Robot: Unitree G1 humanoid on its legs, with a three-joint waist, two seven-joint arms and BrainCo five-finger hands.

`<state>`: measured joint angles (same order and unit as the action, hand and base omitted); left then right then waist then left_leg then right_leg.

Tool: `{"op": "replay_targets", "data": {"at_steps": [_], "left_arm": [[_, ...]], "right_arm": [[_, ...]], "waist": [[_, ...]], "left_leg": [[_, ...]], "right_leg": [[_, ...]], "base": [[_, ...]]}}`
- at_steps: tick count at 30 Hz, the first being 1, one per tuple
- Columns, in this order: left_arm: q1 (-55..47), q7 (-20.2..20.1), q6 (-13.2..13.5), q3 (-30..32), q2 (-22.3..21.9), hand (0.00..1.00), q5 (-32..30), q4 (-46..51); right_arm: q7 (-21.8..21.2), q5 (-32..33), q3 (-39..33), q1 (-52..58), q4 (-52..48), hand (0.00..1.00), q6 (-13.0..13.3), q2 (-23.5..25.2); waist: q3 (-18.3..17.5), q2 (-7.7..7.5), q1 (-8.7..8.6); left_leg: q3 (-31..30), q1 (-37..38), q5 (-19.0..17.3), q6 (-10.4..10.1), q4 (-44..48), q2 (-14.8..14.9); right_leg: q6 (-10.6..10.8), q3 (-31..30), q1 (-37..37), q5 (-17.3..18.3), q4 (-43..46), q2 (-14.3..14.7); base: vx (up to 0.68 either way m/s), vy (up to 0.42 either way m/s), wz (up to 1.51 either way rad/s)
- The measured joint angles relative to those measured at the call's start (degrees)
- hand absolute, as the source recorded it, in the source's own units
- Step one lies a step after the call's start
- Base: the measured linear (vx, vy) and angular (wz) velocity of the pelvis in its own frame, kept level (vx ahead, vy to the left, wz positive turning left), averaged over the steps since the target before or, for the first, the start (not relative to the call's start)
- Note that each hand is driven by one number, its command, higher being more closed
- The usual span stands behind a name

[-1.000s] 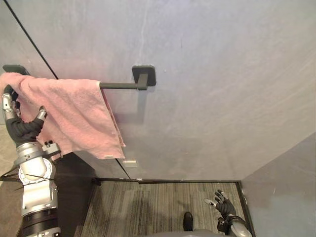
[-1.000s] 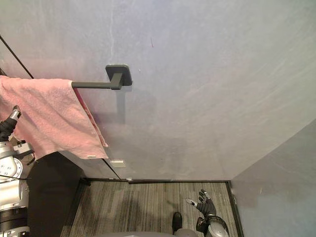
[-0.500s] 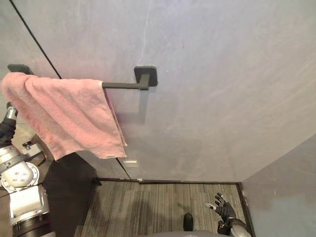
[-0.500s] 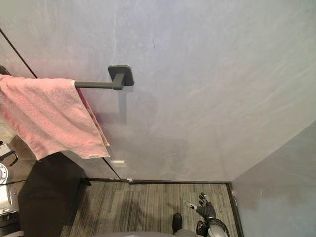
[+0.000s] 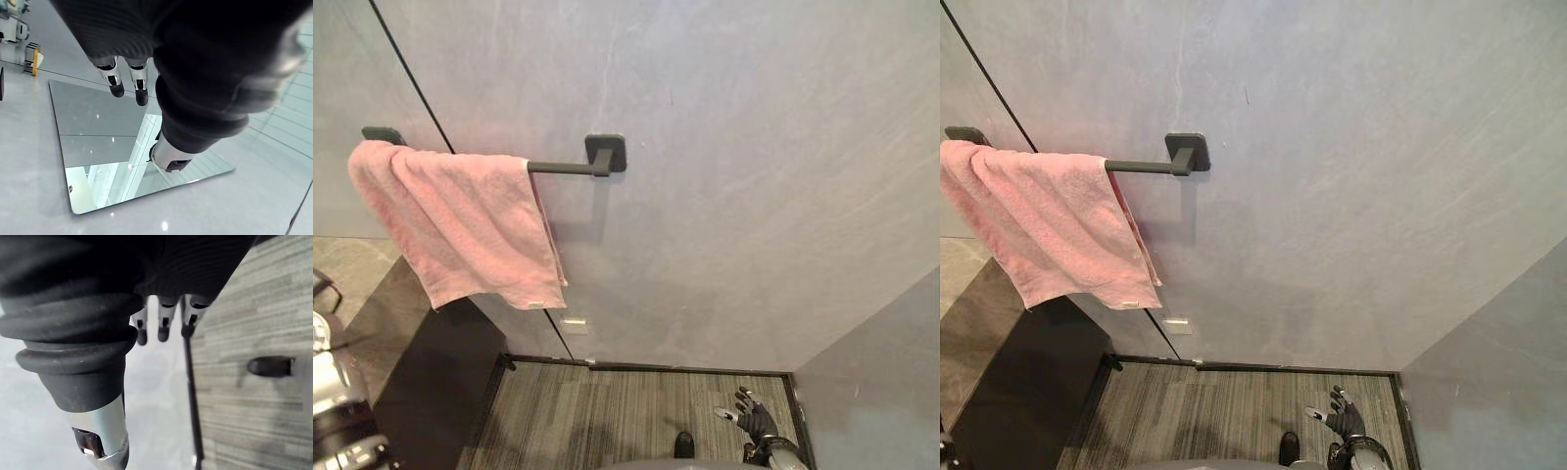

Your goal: Organize washtable

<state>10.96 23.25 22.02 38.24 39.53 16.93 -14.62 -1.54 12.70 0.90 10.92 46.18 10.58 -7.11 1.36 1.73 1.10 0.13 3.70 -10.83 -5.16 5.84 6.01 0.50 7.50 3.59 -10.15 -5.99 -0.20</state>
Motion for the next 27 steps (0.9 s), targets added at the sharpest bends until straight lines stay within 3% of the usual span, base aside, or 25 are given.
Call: {"op": "replay_targets", "data": {"at_steps": [2, 14, 19, 24, 27], "left_arm": [[2.64, -0.96, 0.00, -1.14, 3.06, 0.00, 2.62, -3.17], [13.39, -5.99, -0.50, -10.60, 8.67, 0.00, 6.37, -11.83], [16.49, -6.53, -0.09, -12.78, 8.79, 0.00, 10.72, -14.90], [17.76, -6.56, -0.55, -13.46, 8.76, 0.00, 11.21, -15.60], [16.96, -6.72, -0.82, -13.99, 6.57, 0.00, 11.18, -15.72]], "right_arm": [[-0.03, 0.35, 0.07, 0.05, -0.22, 0.00, -0.02, -0.18], [-1.18, 2.58, 0.09, -0.11, -0.38, 0.00, -0.67, 0.03], [-1.09, 2.63, 0.09, -1.35, -0.53, 0.00, -0.74, 0.34], [-1.03, 3.53, 0.11, -2.05, -1.05, 0.00, -0.80, 0.75], [-0.98, 3.62, 0.11, -2.05, -1.07, 0.00, -0.80, 1.07]], "waist": [[0.19, -0.43, 0.01], [3.69, -2.69, 0.01], [6.00, -3.55, -0.07], [7.66, -4.80, 0.56], [8.44, -5.30, 1.06]], "left_leg": [[-0.04, -0.39, 0.56, -0.39, -0.96, 0.10], [0.82, -1.02, 1.29, -0.45, -1.94, 0.13], [1.69, -1.08, 1.29, -0.43, -1.95, -0.05], [1.73, -1.51, 1.27, -0.41, -1.95, -0.17], [1.84, -2.08, 1.28, -0.41, -1.81, -0.12]], "right_leg": [[0.00, 0.07, 0.81, 0.00, 0.01, 0.09], [-0.32, -0.55, 2.26, -0.18, 0.26, 0.24], [-0.33, -1.36, 2.88, -0.20, 0.27, 0.19], [-0.33, -1.35, 3.32, -0.22, 0.26, 0.05], [-0.35, -1.41, 3.89, -0.32, 0.26, 0.09]], "base": [[0.00, 0.000, 0.00], [0.04, 0.041, -0.04], [0.04, 0.045, -0.08], [-0.01, 0.035, 0.00], [0.00, 0.000, 0.00]]}}
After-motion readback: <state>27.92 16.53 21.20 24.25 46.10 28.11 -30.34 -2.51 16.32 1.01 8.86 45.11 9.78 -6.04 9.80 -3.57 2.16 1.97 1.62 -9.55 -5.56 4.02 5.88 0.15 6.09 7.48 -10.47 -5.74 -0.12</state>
